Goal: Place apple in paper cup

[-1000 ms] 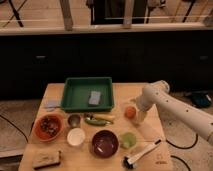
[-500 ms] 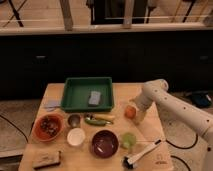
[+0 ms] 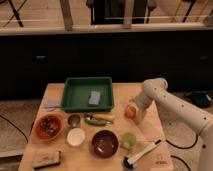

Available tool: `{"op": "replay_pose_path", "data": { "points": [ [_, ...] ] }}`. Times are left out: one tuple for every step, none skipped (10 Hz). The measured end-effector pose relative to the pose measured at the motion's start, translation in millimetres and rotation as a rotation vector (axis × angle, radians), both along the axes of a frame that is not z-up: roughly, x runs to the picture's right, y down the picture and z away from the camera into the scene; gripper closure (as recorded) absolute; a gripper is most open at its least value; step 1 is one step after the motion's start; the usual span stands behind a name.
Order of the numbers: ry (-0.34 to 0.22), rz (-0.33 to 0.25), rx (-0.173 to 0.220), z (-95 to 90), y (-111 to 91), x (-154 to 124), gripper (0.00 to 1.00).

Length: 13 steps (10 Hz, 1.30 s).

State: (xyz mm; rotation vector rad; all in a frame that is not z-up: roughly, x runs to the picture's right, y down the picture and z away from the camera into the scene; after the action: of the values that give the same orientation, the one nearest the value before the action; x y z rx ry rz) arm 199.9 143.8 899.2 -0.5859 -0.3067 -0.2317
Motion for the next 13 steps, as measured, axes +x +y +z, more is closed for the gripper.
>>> {"op": "replay_pose_path", "data": {
  "points": [
    [-0.003, -0.006, -0.004, 0.3, 0.1, -0.4, 0.2],
    [-0.007, -0.016, -0.01, 0.0, 0.6, -0.3, 0.2],
    [-0.012, -0.024, -0.013, 0.6, 0.8, -0.3, 0.2],
    [-0.015, -0.03, -0.016, 1.0, 0.7, -1.1, 0.2],
    [-0.019, -0.036, -0.02, 1.5, 1.2, -2.3, 0.2],
    [-0.022, -0.042, -0.021, 1.8, 1.3, -2.9, 0.2],
    [-0.025, -0.047, -0.024, 2.0, 2.0, -3.2, 0.2],
    [-0.03, -0.054, -0.026, 2.3, 1.9, -4.3, 0.2],
    [-0.031, -0.057, -0.028, 2.1, 2.7, -4.6, 0.2],
    [-0.032, -0.059, -0.03, 1.9, 3.5, -5.0, 0.2],
    [-0.033, -0.061, -0.031, 1.3, 4.2, -4.9, 0.2],
    [-0.033, -0.062, -0.032, 1.1, 4.4, -5.3, 0.2],
    [-0.035, -0.067, -0.033, 1.0, 4.3, -6.6, 0.2]
  ]
}}
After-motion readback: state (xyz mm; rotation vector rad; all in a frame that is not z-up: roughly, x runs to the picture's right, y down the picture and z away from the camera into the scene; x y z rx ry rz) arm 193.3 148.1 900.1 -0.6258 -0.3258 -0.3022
